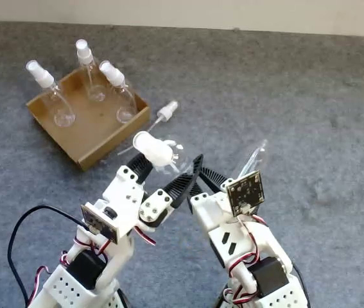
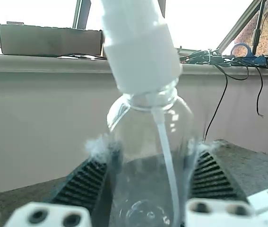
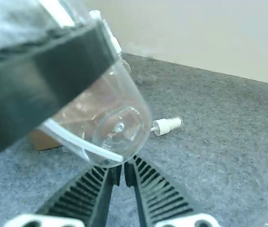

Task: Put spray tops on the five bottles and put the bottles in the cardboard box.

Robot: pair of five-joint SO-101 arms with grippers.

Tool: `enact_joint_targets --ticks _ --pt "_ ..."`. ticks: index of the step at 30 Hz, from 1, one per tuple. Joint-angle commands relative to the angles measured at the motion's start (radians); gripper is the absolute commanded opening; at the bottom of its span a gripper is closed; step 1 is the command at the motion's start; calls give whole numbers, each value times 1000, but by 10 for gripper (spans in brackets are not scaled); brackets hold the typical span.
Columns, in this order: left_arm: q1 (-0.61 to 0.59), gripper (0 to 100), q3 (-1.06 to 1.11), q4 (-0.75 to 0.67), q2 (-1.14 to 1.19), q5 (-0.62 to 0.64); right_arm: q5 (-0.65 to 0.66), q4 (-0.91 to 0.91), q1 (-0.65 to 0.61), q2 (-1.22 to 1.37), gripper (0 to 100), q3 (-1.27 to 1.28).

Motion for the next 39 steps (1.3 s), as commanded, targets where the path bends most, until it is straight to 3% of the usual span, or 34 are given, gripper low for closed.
enact_joint_targets --ticks 1,6,11,16,23,31,39 --pt "-38 24 18 6 2 11 -3 -47 24 -12 13 -18" --pt "-111 24 16 -23 2 11 -3 -47 4 -12 13 -18" --pt "-191 24 24 -144 2 11 -3 -47 -108 -12 13 -18" --pt "-223 24 21 -157 2 11 -3 -47 -186 -12 13 -18" --pt "-206 24 24 -149 4 12 -3 -47 -274 -12 13 -19" --pt "-61 24 24 -6 4 6 -3 -44 -271 -12 13 -19" --pt "-21 24 18 38 2 11 -3 56 -202 -12 13 -25"
